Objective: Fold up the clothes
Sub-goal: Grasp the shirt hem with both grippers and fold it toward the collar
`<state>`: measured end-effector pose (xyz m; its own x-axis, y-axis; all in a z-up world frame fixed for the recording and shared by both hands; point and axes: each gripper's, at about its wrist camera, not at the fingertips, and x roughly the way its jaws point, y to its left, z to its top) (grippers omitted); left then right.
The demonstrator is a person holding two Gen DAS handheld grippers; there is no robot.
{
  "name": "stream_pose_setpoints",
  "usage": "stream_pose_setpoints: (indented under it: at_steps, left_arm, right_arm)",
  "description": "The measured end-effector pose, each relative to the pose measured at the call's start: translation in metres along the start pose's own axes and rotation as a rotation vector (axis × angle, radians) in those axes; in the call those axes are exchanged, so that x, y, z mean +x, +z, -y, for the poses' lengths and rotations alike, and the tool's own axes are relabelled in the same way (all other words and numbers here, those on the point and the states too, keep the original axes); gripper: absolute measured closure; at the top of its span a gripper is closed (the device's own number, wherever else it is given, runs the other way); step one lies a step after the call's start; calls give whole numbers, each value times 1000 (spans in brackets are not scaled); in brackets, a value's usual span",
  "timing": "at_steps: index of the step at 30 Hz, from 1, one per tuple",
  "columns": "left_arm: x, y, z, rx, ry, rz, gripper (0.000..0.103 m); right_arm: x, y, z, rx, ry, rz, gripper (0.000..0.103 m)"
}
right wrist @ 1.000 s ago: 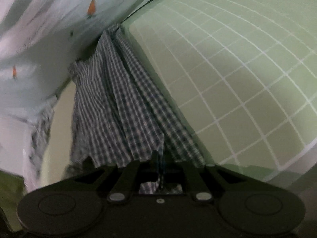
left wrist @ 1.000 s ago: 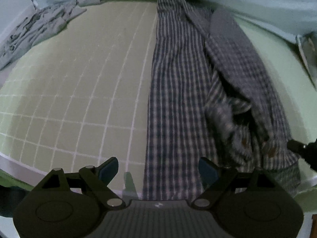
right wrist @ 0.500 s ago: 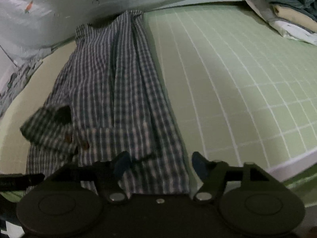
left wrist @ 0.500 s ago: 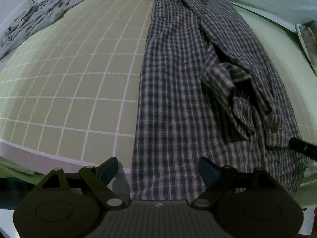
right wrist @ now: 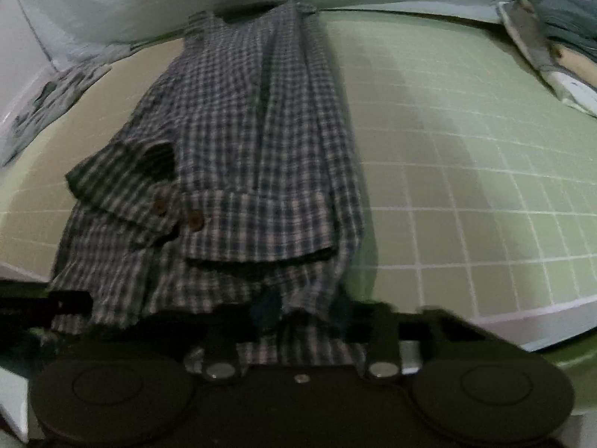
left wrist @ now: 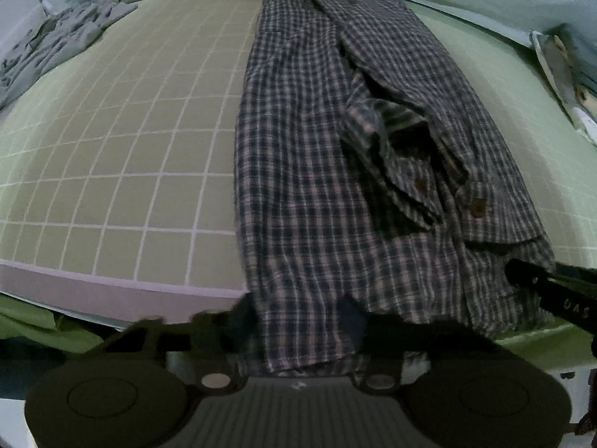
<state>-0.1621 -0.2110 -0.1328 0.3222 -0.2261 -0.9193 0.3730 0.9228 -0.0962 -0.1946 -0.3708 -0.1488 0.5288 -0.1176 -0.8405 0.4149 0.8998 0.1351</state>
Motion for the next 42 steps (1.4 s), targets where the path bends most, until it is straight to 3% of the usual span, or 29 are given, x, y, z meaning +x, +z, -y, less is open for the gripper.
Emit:
stream_pose_setpoints:
  at_steps: [3, 6, 14, 21, 25, 31, 36, 42]
  left_arm:
    - [-4, 7, -7, -35, -47, -17, 95]
    - [-20, 17, -10, -50, -95, 7, 97]
    - [-63, 82, -8, -24, -163, 196, 98]
    - [-79, 147, -3, -14, -165, 350, 98]
    - [-75, 180, -10, -42, -174, 390, 98]
    - [-37, 219, -20, -80, -175, 335, 98]
    - [3, 235, -32, -121, -194, 240, 98]
    - [56, 279, -55, -215, -218, 133, 97]
  right_arm:
    - [-9, 8, 2, 37, 43, 10, 96]
    - [-19, 17, 6, 91, 87, 27, 98]
    - [-44, 69, 10, 167, 168, 164, 99]
    - [-46, 140, 6, 148, 156, 304, 99]
    - [-37, 172, 11, 150, 134, 340, 99]
    - [4, 202, 16, 188, 99, 297, 99]
    - [53, 216, 21, 219, 78, 186, 98]
    - [118, 264, 26, 255, 97, 26, 95]
